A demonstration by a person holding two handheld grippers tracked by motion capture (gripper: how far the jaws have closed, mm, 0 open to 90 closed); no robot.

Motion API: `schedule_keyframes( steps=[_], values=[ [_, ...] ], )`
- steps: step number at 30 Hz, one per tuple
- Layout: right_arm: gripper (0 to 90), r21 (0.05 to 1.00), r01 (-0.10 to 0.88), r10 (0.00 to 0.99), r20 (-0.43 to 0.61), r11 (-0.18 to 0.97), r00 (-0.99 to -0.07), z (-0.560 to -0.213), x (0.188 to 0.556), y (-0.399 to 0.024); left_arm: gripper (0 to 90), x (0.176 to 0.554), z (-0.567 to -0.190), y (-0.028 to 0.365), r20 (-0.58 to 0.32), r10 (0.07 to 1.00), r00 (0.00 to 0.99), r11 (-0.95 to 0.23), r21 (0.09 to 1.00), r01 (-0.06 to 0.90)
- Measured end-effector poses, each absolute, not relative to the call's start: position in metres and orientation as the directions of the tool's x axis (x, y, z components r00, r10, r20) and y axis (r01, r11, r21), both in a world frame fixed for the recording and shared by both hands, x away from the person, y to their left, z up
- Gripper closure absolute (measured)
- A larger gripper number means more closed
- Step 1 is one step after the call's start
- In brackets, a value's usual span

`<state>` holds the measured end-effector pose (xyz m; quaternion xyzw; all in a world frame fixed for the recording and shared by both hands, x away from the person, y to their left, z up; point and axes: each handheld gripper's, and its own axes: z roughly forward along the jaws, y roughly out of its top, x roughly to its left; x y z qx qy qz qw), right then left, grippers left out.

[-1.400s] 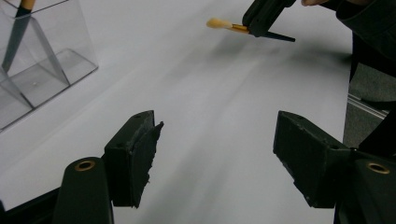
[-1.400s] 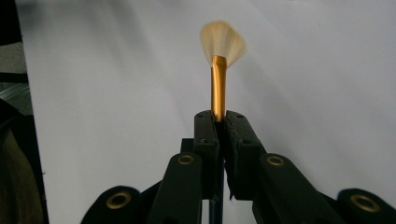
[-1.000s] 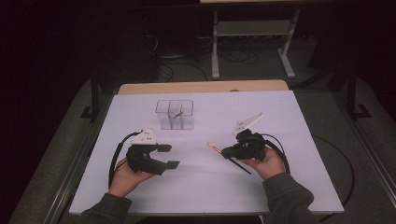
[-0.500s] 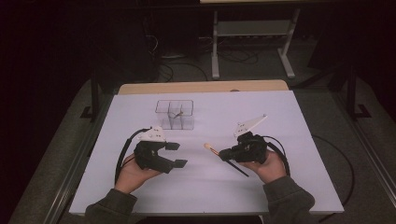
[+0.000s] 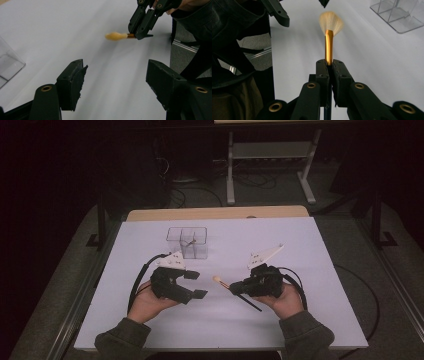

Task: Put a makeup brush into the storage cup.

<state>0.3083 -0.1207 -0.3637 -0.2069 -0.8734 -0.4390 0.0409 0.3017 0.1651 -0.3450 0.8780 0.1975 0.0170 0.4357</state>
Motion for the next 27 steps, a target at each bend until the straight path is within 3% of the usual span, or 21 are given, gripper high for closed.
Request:
schedule_keyframes(
  steps=[27],
  values=[
    [83.1,0.776,0.342,0.258,0.236,0.530,-0.937,-0.354,0.301,-0.104,35.6,0.313,-0.334,0.150,-0.181,0.285,0.941,-0.587,0.743,0.320]
  ],
)
